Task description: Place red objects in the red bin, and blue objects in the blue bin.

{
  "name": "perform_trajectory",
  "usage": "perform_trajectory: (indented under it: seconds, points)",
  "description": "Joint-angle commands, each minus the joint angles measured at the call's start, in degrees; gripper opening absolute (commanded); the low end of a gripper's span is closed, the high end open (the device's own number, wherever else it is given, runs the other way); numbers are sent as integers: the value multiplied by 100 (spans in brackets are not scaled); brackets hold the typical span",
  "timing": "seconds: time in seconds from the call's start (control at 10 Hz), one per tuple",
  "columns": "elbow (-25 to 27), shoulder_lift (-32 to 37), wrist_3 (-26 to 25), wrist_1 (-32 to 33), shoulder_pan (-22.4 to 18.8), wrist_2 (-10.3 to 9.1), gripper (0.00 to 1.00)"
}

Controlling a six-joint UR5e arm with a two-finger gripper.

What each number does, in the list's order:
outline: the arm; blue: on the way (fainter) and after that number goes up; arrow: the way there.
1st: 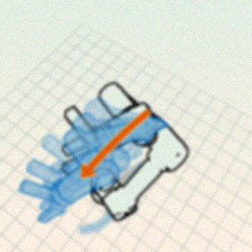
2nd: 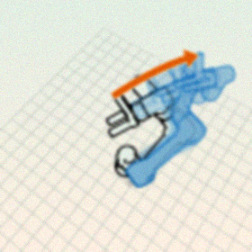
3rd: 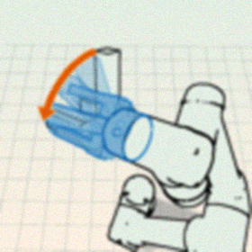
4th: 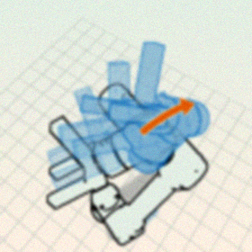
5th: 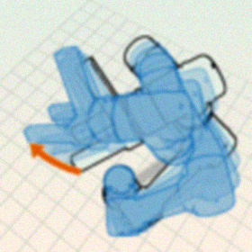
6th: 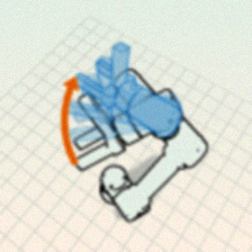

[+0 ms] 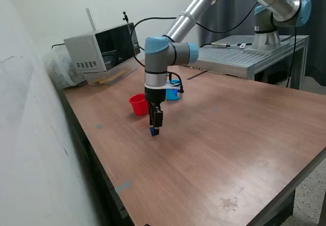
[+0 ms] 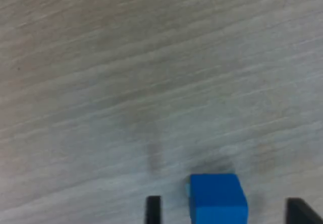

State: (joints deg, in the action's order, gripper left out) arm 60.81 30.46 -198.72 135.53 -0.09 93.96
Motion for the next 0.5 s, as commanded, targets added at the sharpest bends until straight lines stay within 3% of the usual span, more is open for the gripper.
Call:
perform_trajectory:
  seconds: [0.0, 0.4]
  points:
    - [1, -57, 0, 0, 0, 0, 0]
    - [27, 169, 52, 0, 61, 0, 0]
